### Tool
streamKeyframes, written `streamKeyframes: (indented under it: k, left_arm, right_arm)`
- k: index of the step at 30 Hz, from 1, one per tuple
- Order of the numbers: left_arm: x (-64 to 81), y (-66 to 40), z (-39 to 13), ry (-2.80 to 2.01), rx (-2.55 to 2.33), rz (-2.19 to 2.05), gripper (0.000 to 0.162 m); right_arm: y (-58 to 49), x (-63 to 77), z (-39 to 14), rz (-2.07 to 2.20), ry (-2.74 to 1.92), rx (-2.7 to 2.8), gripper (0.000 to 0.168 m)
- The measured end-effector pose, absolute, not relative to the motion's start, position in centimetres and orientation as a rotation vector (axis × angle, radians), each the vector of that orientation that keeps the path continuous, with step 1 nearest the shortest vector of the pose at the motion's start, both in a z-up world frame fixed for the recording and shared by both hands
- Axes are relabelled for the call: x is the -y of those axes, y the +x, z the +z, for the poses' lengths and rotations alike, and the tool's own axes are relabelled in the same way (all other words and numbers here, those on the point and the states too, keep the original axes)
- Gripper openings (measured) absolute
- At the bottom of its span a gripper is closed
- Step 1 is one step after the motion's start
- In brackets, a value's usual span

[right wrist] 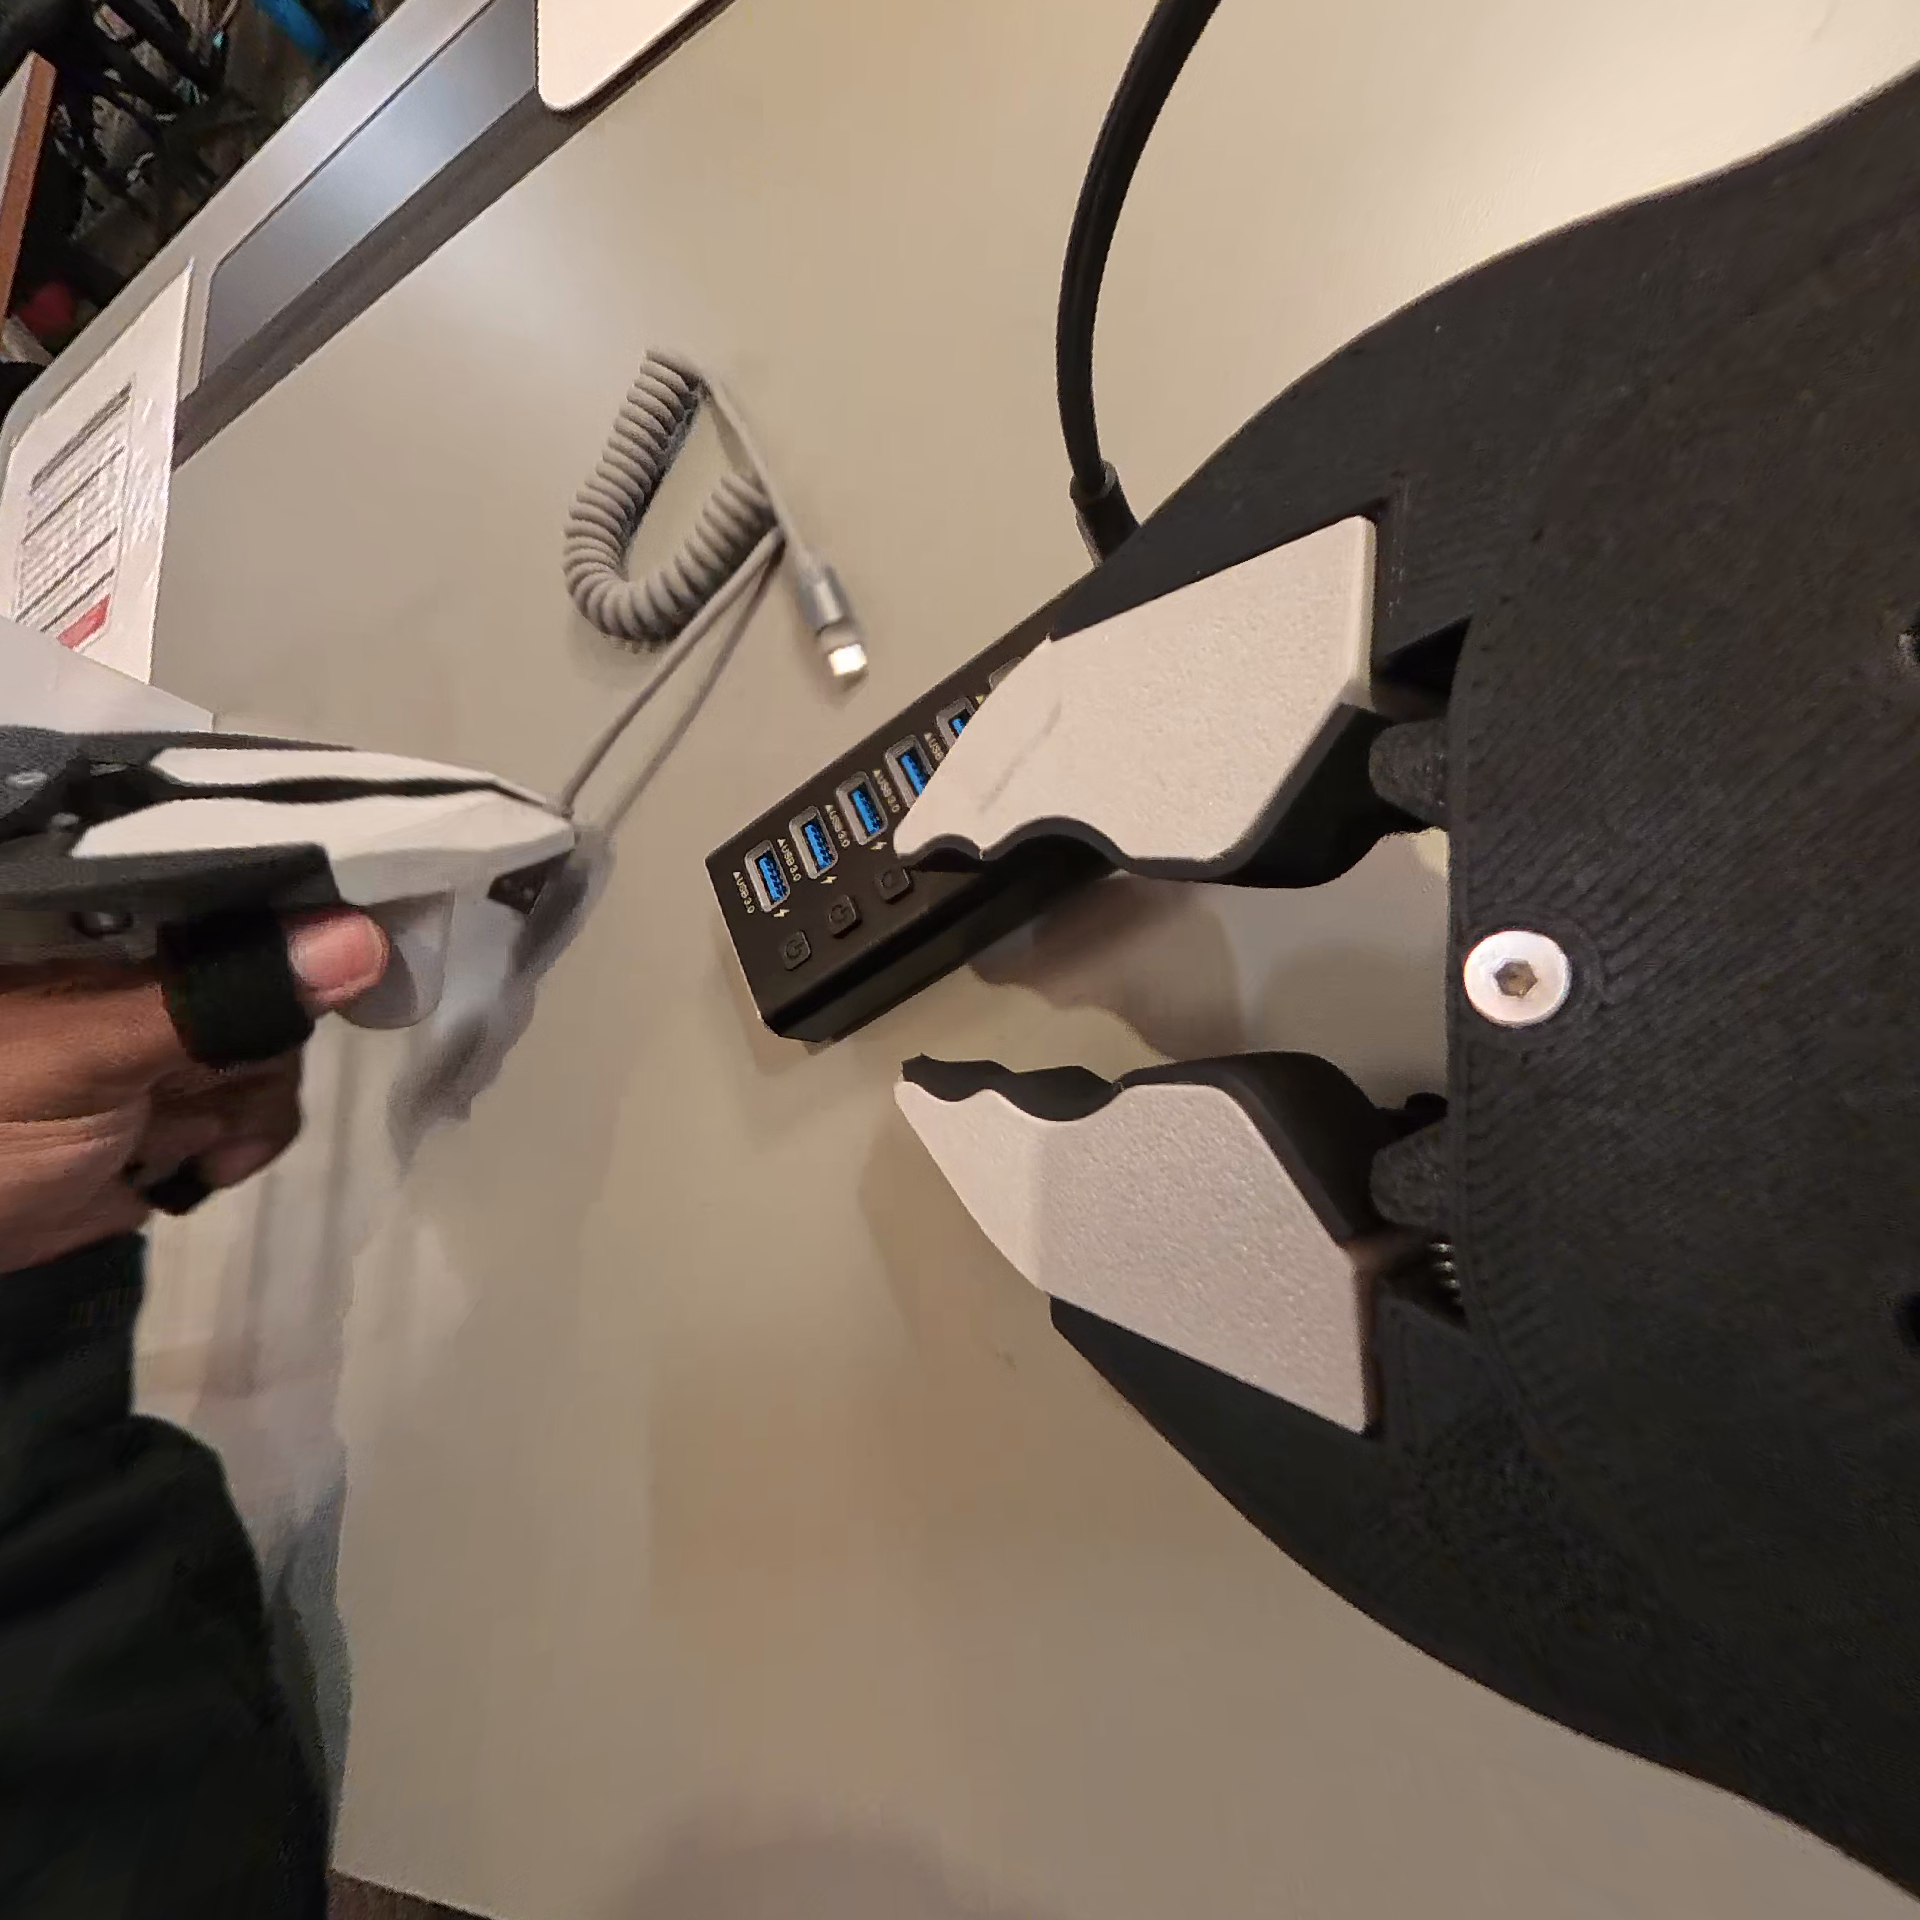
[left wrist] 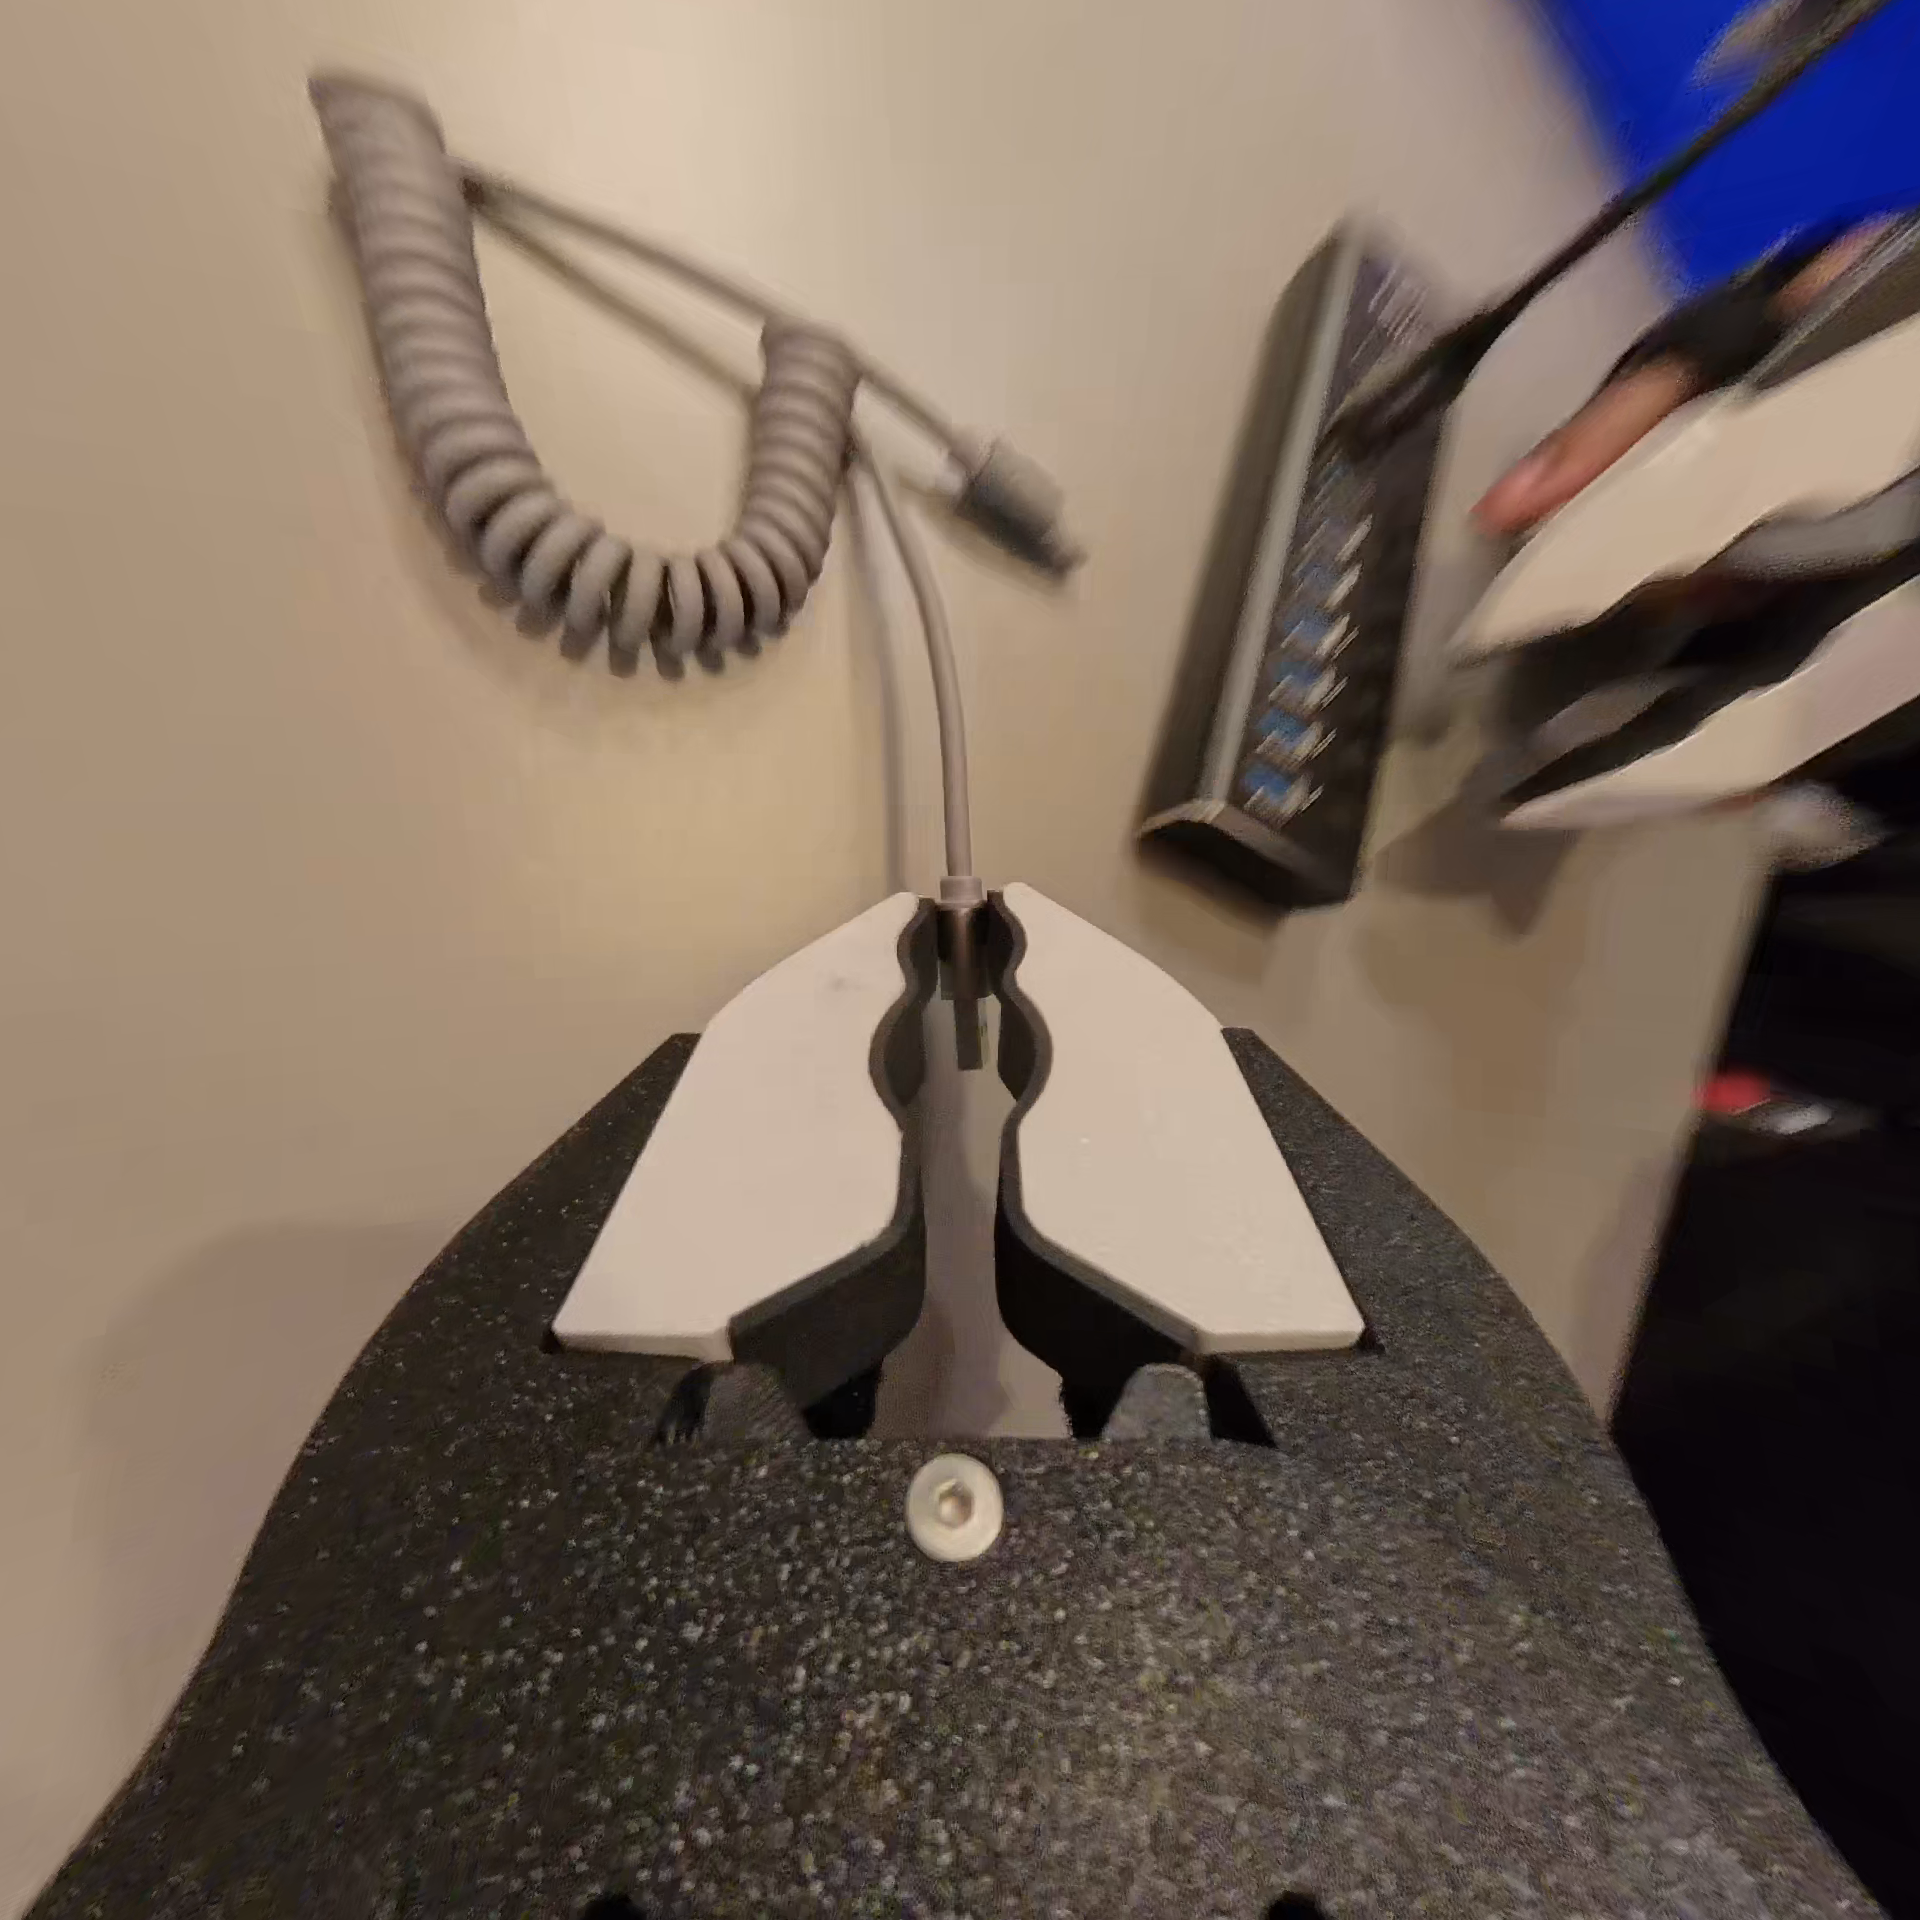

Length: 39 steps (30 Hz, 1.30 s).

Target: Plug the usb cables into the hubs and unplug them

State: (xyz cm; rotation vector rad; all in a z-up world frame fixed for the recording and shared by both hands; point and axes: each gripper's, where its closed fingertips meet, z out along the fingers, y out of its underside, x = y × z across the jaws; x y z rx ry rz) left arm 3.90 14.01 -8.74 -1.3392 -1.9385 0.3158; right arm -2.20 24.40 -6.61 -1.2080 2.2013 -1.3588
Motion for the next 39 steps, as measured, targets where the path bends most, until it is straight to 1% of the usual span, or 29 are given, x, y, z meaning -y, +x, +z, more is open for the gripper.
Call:
streamKeyframes:
  k: [1, 6, 11, 16, 18, 22, 29, 35, 39]
  left_arm:
    - [-14.1, 3.1, -7.8, -1.225, 1.876, 0.319, 0.008]
    - [-14.1, 0.1, -3.9, -0.810, 1.608, 0.293, 0.008]
    - [-14.1, -2.1, -2.4, -0.518, 1.474, 0.215, 0.008]
    - [-14.7, -3.6, -1.4, -0.308, 1.396, 0.159, 0.008]
    - [-15.4, -4.0, -1.1, -0.264, 1.364, 0.143, 0.008]
    - [-16.3, -4.6, -0.8, -0.229, 1.368, 0.157, 0.008]
    - [-18.1, -5.7, -1.0, -0.275, 1.471, 0.225, 0.008]
    - [-18.3, -5.8, -1.2, -0.215, 1.480, 0.211, 0.008]
    - [-18.5, -5.7, -1.4, -0.187, 1.480, 0.191, 0.008]
  right_arm:
    - [-2.2, -24.3, -6.5, -1.373, -1.203, -2.200, 0.033]
    - [-2.3, -23.5, -5.1, -1.471, -1.093, -2.162, 0.030]
    - [-2.3, -22.3, -3.6, -1.597, -0.998, -2.175, 0.022]
    - [-3.0, -20.4, -2.1, -1.803, -1.002, -2.250, 0.025]
    - [-3.7, -19.6, -2.0, -1.903, -1.111, -2.325, 0.029]
    - [-4.2, -19.5, -2.4, -2.058, -1.441, -2.385, 0.029]
    - [-3.9, -19.3, -2.2, -2.239, -1.658, -2.355, 0.033]
    - [-3.5, -19.2, -1.9, -2.367, -1.899, -2.285, 0.023]
    - [-3.3, -18.9, -2.2, -2.374, -2.009, -2.268, 0.017]
